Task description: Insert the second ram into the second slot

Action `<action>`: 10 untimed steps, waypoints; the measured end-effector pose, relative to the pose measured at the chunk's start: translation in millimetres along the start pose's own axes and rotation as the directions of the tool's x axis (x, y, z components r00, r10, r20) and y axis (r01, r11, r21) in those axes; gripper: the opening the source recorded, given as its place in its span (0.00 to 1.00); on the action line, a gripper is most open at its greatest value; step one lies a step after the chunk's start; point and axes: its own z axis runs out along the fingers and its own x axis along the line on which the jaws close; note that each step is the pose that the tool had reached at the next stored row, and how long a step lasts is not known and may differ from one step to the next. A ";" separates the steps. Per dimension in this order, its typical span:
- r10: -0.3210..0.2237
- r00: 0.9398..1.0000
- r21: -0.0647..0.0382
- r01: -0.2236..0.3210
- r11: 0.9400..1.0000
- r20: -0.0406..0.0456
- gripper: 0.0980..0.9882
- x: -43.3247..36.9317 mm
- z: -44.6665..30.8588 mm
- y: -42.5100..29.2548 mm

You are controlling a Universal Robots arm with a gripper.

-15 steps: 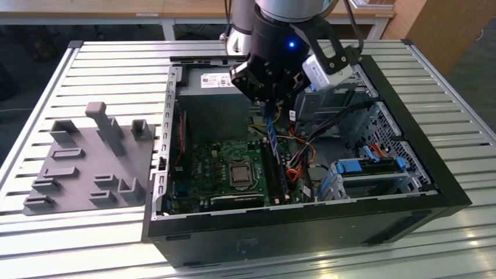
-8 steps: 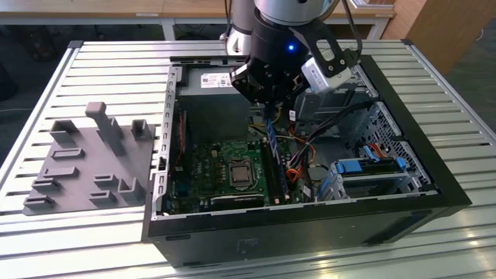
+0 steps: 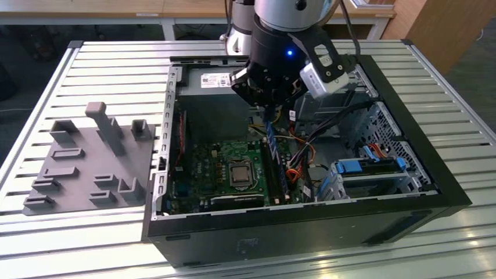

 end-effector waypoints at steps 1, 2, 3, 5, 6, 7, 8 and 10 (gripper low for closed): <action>0.000 1.000 0.000 0.000 1.000 0.000 0.03 -0.5 1.0 -0.1; 0.000 1.000 0.000 0.000 1.000 0.000 0.03 -0.9 1.9 -0.1; 0.001 1.000 0.000 -0.001 1.000 0.000 0.03 -1.3 2.8 -0.2; 0.001 1.000 0.000 -0.001 1.000 0.000 0.03 -1.5 4.4 -0.2; 0.001 1.000 0.000 -0.001 1.000 0.000 0.03 -1.5 4.9 -0.2; 0.001 1.000 0.000 -0.001 1.000 0.000 0.03 -1.6 5.4 -0.3; 0.001 1.000 0.000 -0.001 1.000 0.000 0.03 -1.6 5.8 -0.3; 0.001 1.000 0.000 -0.001 1.000 0.000 0.03 -1.6 6.8 -0.3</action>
